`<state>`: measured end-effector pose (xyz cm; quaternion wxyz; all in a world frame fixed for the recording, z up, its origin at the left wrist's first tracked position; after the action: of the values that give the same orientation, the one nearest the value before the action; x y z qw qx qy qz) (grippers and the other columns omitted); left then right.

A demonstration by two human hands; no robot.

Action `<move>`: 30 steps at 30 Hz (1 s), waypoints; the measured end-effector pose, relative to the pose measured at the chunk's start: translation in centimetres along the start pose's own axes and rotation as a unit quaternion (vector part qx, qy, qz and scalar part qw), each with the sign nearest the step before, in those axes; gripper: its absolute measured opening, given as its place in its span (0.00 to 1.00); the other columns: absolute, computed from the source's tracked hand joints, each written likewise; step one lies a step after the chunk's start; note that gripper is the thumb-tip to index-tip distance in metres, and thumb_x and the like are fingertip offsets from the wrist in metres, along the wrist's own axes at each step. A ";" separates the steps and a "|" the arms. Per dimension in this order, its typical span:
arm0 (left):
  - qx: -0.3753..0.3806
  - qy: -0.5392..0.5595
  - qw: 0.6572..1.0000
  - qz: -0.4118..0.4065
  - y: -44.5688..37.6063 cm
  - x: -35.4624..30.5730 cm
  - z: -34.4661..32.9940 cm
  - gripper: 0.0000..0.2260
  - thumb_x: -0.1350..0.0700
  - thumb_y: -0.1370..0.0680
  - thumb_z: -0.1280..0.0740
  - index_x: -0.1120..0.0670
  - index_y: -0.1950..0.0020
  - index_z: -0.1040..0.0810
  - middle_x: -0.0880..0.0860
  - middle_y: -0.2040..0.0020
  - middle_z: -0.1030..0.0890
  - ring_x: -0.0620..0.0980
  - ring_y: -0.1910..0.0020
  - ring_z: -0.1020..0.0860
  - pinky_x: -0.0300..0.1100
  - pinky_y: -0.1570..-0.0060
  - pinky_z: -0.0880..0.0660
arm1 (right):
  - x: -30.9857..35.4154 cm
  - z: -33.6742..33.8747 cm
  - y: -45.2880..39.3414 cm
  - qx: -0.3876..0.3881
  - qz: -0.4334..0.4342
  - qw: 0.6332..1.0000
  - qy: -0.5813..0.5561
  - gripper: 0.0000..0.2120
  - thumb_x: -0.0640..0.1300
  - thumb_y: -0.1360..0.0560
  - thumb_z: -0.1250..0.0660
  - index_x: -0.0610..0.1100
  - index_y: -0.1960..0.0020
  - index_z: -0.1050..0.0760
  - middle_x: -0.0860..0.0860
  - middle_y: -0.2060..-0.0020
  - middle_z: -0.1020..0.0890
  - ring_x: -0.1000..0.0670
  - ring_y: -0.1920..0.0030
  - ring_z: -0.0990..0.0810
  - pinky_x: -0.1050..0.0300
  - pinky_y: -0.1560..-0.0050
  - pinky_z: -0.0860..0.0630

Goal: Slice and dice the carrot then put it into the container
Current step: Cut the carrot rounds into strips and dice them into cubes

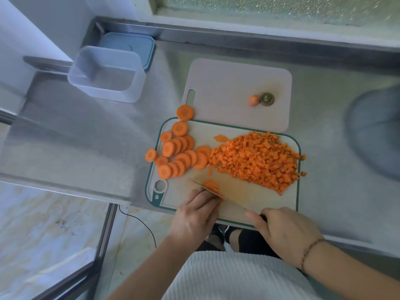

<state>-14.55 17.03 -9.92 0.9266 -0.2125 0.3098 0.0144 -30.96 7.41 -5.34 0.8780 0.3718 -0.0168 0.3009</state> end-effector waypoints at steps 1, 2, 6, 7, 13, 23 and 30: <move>0.004 -0.004 1.000 0.000 -0.1 -0.1 0.0 0.07 0.61 0.20 0.30 0.61 0.46 0.14 0.55 0.44 0.16 0.56 0.41 0.20 0.43 0.37 0.24 | 0.4 0.1 -0.4 -0.003 0.008 1.000 -0.013 0.33 0.71 0.30 0.67 0.50 0.65 0.33 0.52 0.68 0.25 0.51 0.67 0.24 0.57 0.68 0.30; 0.010 -0.009 1.000 -0.002 -0.1 -0.2 0.0 0.07 0.61 0.20 0.30 0.61 0.46 0.14 0.55 0.44 0.16 0.56 0.41 0.20 0.44 0.38 0.23 | 0.6 0.3 -0.7 -0.006 0.015 1.000 -0.025 0.33 0.71 0.28 0.65 0.49 0.65 0.33 0.52 0.69 0.25 0.51 0.68 0.25 0.56 0.68 0.29; 0.021 -0.027 0.999 -0.028 -0.1 -0.1 0.3 0.04 0.61 0.21 0.28 0.60 0.49 0.15 0.54 0.48 0.17 0.57 0.48 0.20 0.48 0.46 0.21 | -0.8 0.8 0.4 -0.025 0.022 0.998 -0.054 0.36 0.73 0.30 0.64 0.47 0.67 0.31 0.50 0.73 0.25 0.52 0.71 0.25 0.53 0.67 0.27; 0.020 -0.031 0.999 -0.030 -0.1 0.0 0.4 0.03 0.61 0.21 0.28 0.60 0.50 0.15 0.54 0.49 0.17 0.56 0.49 0.20 0.48 0.47 0.21 | -1.3 0.8 0.9 -0.024 0.018 0.998 -0.053 0.36 0.73 0.30 0.64 0.46 0.67 0.31 0.49 0.73 0.25 0.51 0.71 0.25 0.53 0.66 0.27; 0.011 -0.026 0.999 -0.028 0.3 0.0 0.6 0.04 0.62 0.21 0.28 0.61 0.48 0.15 0.53 0.47 0.16 0.56 0.46 0.19 0.45 0.44 0.21 | -2.0 0.1 2.1 0.021 -0.010 1.000 -0.014 0.39 0.73 0.34 0.69 0.49 0.64 0.28 0.51 0.69 0.23 0.53 0.67 0.23 0.58 0.64 0.26; 0.022 -0.033 0.999 -0.034 0.0 0.0 0.7 0.03 0.62 0.22 0.28 0.60 0.50 0.15 0.53 0.50 0.17 0.55 0.50 0.20 0.47 0.50 0.20 | -0.7 0.4 0.7 -0.005 0.019 0.998 -0.052 0.38 0.74 0.31 0.69 0.48 0.67 0.31 0.49 0.71 0.24 0.52 0.69 0.24 0.56 0.66 0.27; 0.012 -0.020 0.999 -0.027 0.8 0.0 0.9 0.06 0.62 0.20 0.30 0.60 0.47 0.14 0.53 0.46 0.16 0.53 0.44 0.20 0.42 0.40 0.22 | -1.2 -1.0 1.6 0.028 -0.002 0.999 -0.038 0.41 0.74 0.34 0.69 0.47 0.63 0.27 0.49 0.68 0.21 0.51 0.66 0.22 0.56 0.65 0.27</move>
<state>-14.13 18.12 -9.54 0.9350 -0.2098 0.2858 -0.0100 -33.01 8.36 -5.35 0.8664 0.4076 -0.0407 0.2856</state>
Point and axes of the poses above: each hand's wrist, its own y-axis away from the middle knuckle, its own z-axis out of the back of the hand, x = y × z, the point moved 6 cm from there along -y, towards the middle knuckle
